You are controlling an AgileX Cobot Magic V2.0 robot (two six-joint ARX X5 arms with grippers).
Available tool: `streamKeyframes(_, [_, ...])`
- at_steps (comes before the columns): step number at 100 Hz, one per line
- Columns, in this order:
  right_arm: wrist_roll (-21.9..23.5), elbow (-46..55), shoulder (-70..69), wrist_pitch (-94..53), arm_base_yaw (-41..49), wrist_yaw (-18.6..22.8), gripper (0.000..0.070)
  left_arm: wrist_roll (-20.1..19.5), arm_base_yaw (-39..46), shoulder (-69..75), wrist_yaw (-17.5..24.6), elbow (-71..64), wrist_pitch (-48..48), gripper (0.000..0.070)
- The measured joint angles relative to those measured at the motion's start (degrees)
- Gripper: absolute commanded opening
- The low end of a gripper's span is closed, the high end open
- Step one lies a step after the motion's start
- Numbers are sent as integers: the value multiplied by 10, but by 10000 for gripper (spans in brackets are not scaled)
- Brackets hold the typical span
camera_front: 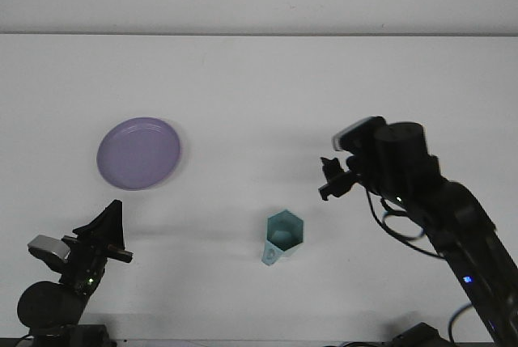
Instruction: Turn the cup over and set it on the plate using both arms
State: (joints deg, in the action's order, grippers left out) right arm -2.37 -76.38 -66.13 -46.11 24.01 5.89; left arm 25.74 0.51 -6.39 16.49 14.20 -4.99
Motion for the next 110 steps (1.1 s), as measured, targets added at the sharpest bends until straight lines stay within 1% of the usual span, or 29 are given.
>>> streamKeyframes(7, [15,78,77,76,-31,0,348,2,-4,-41,8,47,42,13])
streamKeyframes(13, [27,144,140,130,-59,1,348,-1,-9,-83,25,92,75,13])
streamKeyframes(25, [44,261,247,191,-103,0,348,-24,-27,-182,64,188,136,13])
streamKeyframes(47, [53,429,381,297,-123,0,348,-86,-96,-372,70,364,284,13])
streamKeyframes(58, [56,485,430,332,-125,-2,348,-118,-148,-459,70,438,354,13])
streamKeyframes(67, [57,508,453,344,-125,-17,348,-144,-195,-522,69,490,405,13])
streamKeyframes(72, [58,515,454,349,-125,-26,348,-158,-221,-556,57,516,431,16])
streamKeyframes(79, [59,516,454,358,-125,-28,348,-176,-256,-602,40,547,468,17])
streamKeyframes(85, [59,516,454,362,-125,-28,348,-189,-283,-642,33,570,498,24])
streamKeyframes(88, [59,516,454,362,-125,-28,348,-194,-295,-661,33,580,511,46])
streamKeyframes(92, [59,516,455,363,-125,-28,348,-201,-311,-685,33,593,529,120])
streamKeyframes(95, [59,516,455,365,-125,-28,348,-205,-323,-703,33,602,542,204])
streamKeyframes(100, [59,516,455,367,-125,-28,348,-207,-341,-731,33,616,559,373])
streamKeyframes(104, [59,516,455,367,-125,-28,348,-208,-353,-751,33,624,565,484])
streamKeyframes(107, [59,516,455,367,-125,-28,348,-208,-361,-766,33,629,566,532])
streamKeyframes(110, [59,516,455,367,-125,-28,348,-208,-369,-779,33,635,567,547])
